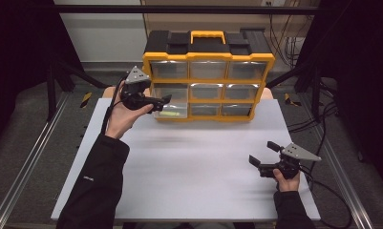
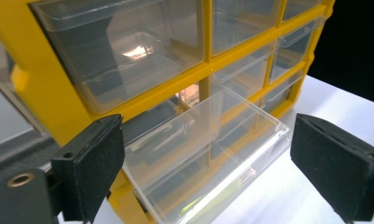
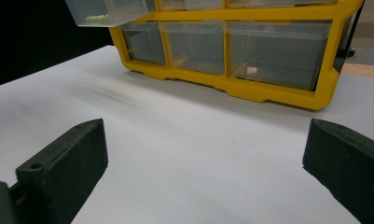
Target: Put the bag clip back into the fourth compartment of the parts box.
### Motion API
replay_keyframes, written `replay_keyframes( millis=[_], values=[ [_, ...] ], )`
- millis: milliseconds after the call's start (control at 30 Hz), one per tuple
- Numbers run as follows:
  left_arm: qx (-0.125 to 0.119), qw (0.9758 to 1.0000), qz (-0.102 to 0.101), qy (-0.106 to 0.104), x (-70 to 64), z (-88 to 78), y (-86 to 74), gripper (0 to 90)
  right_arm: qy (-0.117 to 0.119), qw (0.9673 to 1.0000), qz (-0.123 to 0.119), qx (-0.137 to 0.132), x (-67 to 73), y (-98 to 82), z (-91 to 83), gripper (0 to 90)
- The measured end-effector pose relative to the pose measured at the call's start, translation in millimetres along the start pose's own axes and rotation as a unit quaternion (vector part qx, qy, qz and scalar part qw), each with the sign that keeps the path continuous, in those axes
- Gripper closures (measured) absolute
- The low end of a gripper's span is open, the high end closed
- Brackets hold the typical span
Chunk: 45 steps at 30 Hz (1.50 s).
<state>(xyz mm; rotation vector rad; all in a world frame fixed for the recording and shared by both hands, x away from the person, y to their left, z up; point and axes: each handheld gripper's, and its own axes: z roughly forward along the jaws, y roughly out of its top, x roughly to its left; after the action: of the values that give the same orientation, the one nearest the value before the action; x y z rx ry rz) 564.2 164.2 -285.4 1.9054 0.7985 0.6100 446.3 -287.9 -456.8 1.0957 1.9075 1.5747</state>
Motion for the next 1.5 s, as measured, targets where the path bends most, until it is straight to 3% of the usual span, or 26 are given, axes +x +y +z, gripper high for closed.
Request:
replay_keyframes(
  millis=[233,900,1500],
  values=[
    [-0.014,0.9999,-0.006,-0.002,-5.1,-7.4,-7.7,5.2,-0.001,1.0000,0.000,0.001,0.2,0.0,-0.2,0.5],
    [-0.048,0.9987,-0.007,-0.012,-12.6,-27.4,-36.2,3.6,-0.001,1.0000,0.001,-0.001,0.2,0.0,0.0,0.5],
    [-0.051,0.9983,-0.011,-0.025,-22.8,-30.6,-62.1,3.6,-0.002,1.0000,0.001,-0.001,0.2,0.0,-0.3,0.5]
  ],
)
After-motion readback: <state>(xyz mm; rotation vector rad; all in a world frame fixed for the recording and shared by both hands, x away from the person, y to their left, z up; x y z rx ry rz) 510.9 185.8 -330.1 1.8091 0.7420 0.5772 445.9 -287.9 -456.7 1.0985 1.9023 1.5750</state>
